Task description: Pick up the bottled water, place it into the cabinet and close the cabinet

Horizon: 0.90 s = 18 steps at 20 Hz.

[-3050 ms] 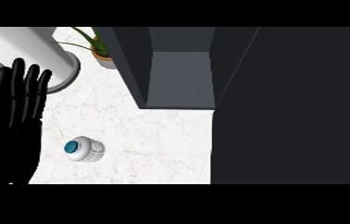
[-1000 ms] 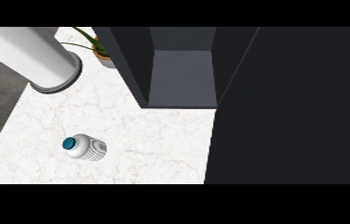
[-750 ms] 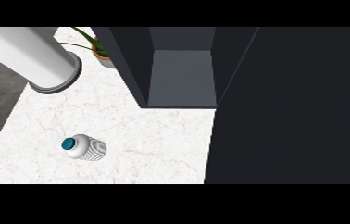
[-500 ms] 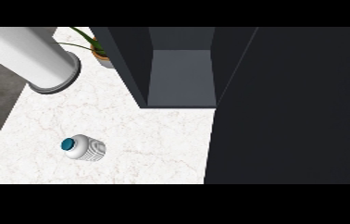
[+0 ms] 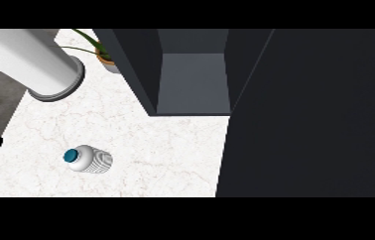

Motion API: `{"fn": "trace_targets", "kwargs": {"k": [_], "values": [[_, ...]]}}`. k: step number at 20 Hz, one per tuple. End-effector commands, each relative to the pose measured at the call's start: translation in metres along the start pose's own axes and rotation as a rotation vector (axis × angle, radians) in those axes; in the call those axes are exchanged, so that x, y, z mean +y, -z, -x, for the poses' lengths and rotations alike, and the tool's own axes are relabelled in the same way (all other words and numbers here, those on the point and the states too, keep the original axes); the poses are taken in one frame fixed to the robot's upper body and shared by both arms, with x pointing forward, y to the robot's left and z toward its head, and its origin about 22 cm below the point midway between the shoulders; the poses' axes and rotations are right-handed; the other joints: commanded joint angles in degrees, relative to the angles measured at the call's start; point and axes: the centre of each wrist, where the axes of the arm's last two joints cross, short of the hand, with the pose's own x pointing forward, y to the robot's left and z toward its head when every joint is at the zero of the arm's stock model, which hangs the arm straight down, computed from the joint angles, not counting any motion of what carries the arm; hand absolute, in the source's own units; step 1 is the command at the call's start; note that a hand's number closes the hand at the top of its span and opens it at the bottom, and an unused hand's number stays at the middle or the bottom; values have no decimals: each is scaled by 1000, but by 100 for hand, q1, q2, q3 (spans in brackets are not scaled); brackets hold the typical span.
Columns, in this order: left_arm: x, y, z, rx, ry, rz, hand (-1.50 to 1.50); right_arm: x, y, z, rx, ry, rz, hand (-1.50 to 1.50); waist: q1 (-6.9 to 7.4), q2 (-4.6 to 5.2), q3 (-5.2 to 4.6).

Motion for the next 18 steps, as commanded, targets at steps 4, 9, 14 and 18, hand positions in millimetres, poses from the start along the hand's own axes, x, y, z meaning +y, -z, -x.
{"fn": "trace_targets", "kwargs": {"k": [4, 9, 14, 18], "values": [[-1, 7, 37, 16, 38, -34, -150, 2, -13, -26, -63, -96, 32, -150, -1, -3, -1], [2, 30, 61, 47, 37, -5, -150, 9, -1, -18, -58, -72, 52, -150, 17, 12, -1], [12, 30, 101, 75, 32, 13, -150, 0, -12, -26, -47, -112, 36, -150, -22, 6, -2], [4, 11, 120, 76, 32, 17, -150, 6, -17, -27, -52, -100, 44, -150, 0, -4, -1]]}}
